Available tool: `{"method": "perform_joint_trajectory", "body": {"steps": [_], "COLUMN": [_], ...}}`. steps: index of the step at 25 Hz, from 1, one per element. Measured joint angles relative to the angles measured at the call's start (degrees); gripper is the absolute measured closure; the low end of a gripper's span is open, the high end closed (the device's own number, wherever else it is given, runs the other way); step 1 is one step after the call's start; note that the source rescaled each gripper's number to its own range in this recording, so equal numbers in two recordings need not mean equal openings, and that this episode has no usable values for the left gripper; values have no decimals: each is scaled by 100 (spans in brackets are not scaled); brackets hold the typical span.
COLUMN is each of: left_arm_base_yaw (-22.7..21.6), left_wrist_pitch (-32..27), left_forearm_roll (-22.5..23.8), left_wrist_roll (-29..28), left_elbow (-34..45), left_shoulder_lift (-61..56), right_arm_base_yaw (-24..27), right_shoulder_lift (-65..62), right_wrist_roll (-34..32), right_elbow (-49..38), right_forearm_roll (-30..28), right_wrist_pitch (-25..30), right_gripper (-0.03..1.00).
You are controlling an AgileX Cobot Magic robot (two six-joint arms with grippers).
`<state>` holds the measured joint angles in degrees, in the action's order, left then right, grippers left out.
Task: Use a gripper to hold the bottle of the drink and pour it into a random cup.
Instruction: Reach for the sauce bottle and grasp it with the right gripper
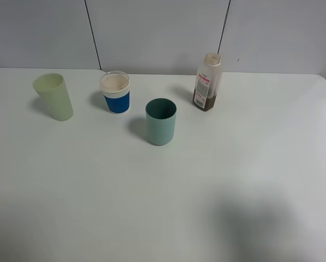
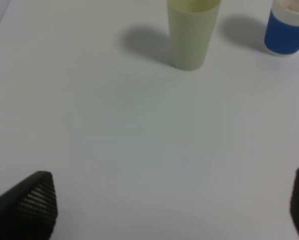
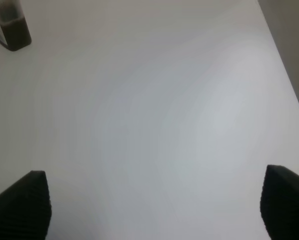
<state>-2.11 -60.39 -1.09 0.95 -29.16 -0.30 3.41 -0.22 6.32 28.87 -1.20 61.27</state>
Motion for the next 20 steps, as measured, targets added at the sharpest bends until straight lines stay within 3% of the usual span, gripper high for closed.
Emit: {"method": "perform_joint_trajectory", "body": {"steps": [20], "left_arm_base_yaw": [0], "left_wrist_pitch": [0], "left_forearm_roll": [0], "left_wrist_roll": [0], "left_elbow": [0], "left_shoulder_lift": [0], "right_arm_base_yaw": [0], "right_shoulder_lift": [0], "right_wrist_roll": [0], "right_elbow": [0], "right_forearm_roll": [0], "right_wrist_pitch": [0], "right_gripper": [12]}}
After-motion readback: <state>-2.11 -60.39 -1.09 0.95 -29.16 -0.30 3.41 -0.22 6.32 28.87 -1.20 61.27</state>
